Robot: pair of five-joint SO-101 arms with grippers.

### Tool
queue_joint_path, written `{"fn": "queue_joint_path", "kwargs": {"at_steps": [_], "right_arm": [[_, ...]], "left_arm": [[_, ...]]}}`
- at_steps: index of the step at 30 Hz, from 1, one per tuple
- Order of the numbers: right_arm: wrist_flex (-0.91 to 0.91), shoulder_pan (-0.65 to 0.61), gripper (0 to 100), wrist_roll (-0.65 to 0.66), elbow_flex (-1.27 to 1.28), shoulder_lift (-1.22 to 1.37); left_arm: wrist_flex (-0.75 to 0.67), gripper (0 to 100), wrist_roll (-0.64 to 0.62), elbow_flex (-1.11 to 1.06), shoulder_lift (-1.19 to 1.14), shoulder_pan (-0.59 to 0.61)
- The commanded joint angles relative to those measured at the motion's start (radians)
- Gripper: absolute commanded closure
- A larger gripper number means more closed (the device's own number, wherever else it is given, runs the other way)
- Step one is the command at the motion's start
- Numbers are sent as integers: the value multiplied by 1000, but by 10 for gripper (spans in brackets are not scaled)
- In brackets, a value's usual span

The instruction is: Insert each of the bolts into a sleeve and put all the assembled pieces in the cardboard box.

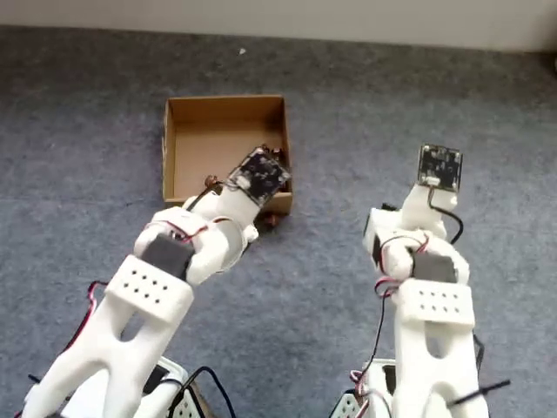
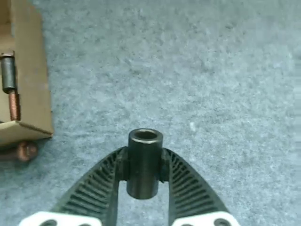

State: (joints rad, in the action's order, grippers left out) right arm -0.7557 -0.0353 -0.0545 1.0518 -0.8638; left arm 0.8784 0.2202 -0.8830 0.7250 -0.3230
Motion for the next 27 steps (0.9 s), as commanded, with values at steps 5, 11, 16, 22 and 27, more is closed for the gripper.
{"fn": "queue_joint_path", "kwargs": {"at_steps": [5, 11, 16, 22, 27], "right_arm": [[-7, -154, 992, 31, 90, -291], [-5, -320, 992, 77, 130, -371], [-5, -420, 992, 77, 137, -406], [-5, -526, 992, 89, 140, -466], [58, -605, 992, 160, 188, -506]], "left_arm": [[-61, 995, -192, -44, 285, 24], [-60, 995, -344, -45, 463, 24], [-60, 995, -419, -45, 595, 24], [-64, 995, -465, -45, 699, 18], [-64, 995, -476, -45, 757, 16]]}}
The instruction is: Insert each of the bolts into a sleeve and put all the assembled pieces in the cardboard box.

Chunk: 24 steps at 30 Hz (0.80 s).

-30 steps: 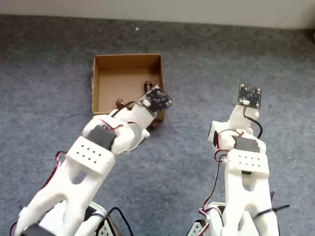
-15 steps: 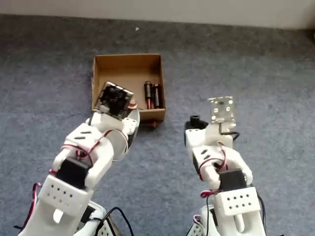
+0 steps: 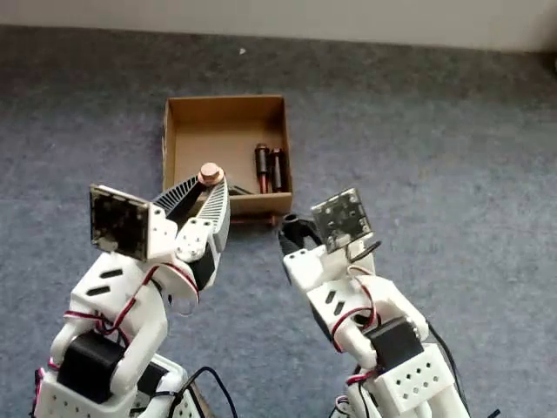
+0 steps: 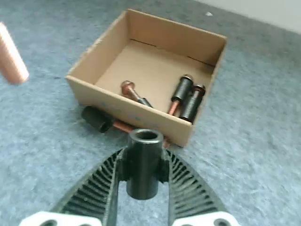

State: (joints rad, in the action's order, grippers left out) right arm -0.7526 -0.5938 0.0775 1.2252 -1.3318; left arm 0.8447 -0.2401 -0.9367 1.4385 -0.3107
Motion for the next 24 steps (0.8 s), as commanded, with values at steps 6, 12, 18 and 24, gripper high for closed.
{"fn": "queue_joint_path", "kwargs": {"at_steps": [6, 12, 18, 24], "right_arm": [[206, -108, 992, 78, 153, -131], [328, -168, 992, 127, 262, -236], [349, -180, 992, 155, 309, -323], [348, -223, 992, 155, 309, -374]], "left_arm": [[-28, 995, -17, 7, 104, 2], [-31, 995, -17, -61, 176, -62], [-32, 995, -17, -168, 278, -113], [-69, 995, -17, -236, 349, -113]]}}
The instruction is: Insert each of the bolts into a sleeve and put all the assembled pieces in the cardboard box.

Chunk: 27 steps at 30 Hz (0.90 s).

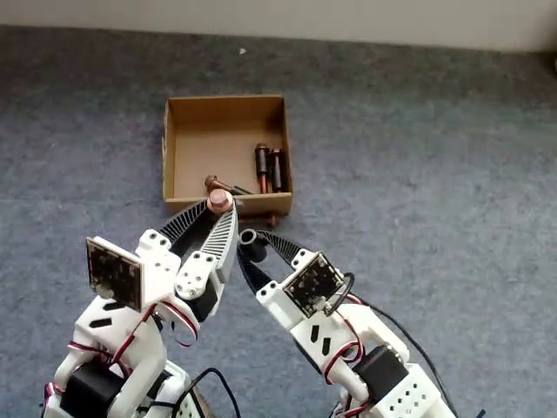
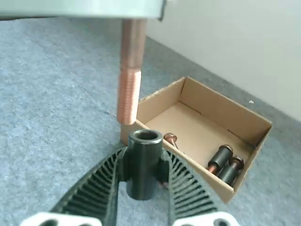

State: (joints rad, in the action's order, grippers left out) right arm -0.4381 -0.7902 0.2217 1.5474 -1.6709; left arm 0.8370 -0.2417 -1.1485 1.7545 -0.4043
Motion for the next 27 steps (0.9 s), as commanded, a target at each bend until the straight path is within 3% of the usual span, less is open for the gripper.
{"fn": "queue_joint_path", "kwargs": {"at_steps": [1, 27], "right_arm": [[33, -36, 992, 11, -13, -38], [33, -30, 992, 11, -24, -39]], "left_arm": [[-72, 995, -15, -36, 38, -19], [-54, 995, -9, -56, 45, -73]]}}
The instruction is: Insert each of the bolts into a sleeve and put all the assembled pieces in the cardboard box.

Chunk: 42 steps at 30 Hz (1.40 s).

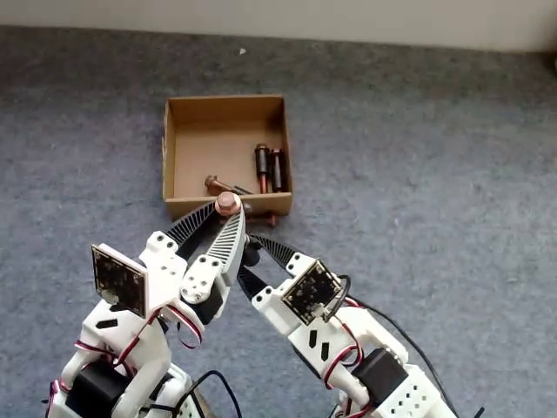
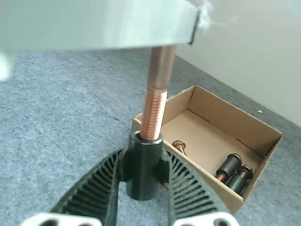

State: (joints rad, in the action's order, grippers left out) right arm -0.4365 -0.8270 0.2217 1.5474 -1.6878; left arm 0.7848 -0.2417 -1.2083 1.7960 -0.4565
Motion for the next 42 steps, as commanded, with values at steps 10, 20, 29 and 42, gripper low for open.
{"fn": "queue_joint_path", "kwargs": {"at_steps": [10, 20, 29, 42], "right_arm": [[111, 19, 992, 104, -25, -22], [197, 22, 992, 137, -25, -22], [193, 25, 992, 132, -25, -22], [-147, 143, 992, 130, -59, -12]], "left_arm": [[11, 993, -9, -27, 5, -19], [109, 818, -6, -8, 5, -13], [172, 806, 110, 70, 5, -10], [342, 846, 347, 67, 5, 375]]}}
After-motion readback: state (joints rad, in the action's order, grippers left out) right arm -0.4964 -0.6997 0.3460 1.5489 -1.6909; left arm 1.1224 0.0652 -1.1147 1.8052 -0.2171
